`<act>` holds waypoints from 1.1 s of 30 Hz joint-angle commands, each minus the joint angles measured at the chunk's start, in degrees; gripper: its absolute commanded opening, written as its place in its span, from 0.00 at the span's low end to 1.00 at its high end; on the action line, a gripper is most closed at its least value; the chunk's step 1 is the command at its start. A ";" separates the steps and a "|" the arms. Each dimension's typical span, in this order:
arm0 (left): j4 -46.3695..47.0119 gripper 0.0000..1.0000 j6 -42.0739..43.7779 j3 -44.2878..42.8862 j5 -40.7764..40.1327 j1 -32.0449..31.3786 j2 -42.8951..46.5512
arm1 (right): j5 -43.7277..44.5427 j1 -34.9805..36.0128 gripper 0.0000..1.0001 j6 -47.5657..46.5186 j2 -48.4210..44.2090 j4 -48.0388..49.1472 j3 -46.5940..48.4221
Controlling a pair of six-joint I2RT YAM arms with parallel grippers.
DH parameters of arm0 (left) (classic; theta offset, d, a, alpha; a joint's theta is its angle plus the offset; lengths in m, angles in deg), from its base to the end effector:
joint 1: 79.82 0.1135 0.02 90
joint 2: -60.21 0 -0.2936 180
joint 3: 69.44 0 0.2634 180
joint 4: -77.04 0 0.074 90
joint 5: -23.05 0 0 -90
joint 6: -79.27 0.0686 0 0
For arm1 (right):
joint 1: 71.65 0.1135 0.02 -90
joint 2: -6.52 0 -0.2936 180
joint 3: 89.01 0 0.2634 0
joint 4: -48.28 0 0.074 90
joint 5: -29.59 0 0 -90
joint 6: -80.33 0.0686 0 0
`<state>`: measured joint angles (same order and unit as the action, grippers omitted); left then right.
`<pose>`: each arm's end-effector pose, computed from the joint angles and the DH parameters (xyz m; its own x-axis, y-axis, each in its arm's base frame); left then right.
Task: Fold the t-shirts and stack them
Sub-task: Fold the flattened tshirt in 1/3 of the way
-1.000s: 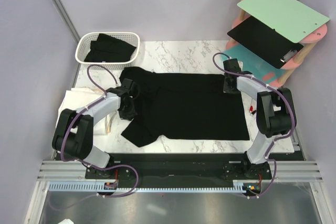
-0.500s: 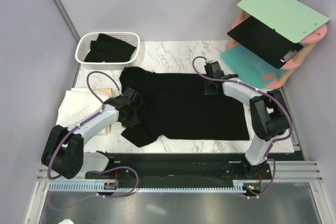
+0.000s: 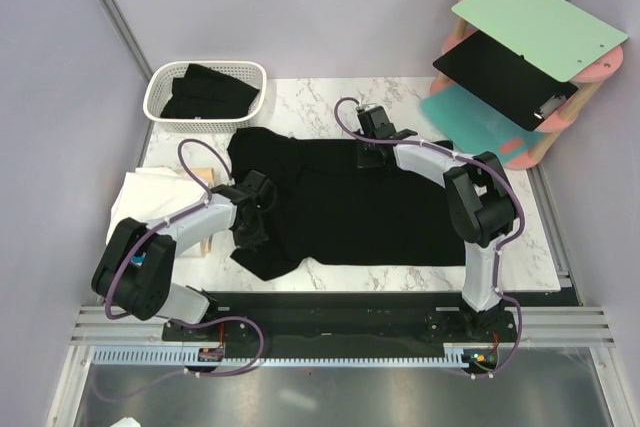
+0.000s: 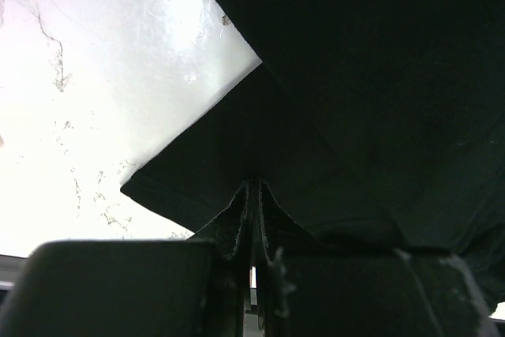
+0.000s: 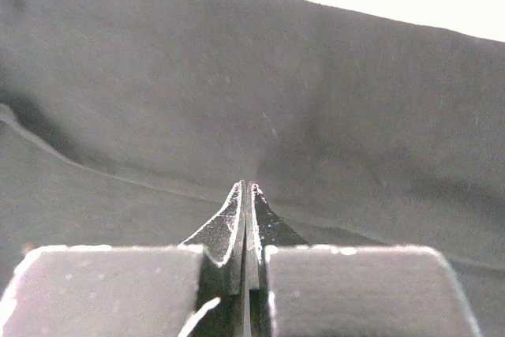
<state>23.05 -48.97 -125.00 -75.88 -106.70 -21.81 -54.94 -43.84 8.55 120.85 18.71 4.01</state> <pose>0.2176 -0.0984 0.1471 -0.9531 -0.2024 -0.2251 -0.2117 0.9772 0.0175 0.4242 0.2163 0.1749 -0.7804 -0.0597 -0.6224 -0.1760 0.9762 0.1270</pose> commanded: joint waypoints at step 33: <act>-13.86 0.02 -15.37 -1.12 -5.93 -5.91 -8.43 | -4.51 -7.68 0.00 0.85 21.47 -4.16 24.55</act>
<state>8.39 -58.59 -131.21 -84.14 -112.64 -31.54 -60.25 -48.30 8.73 139.05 18.77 26.04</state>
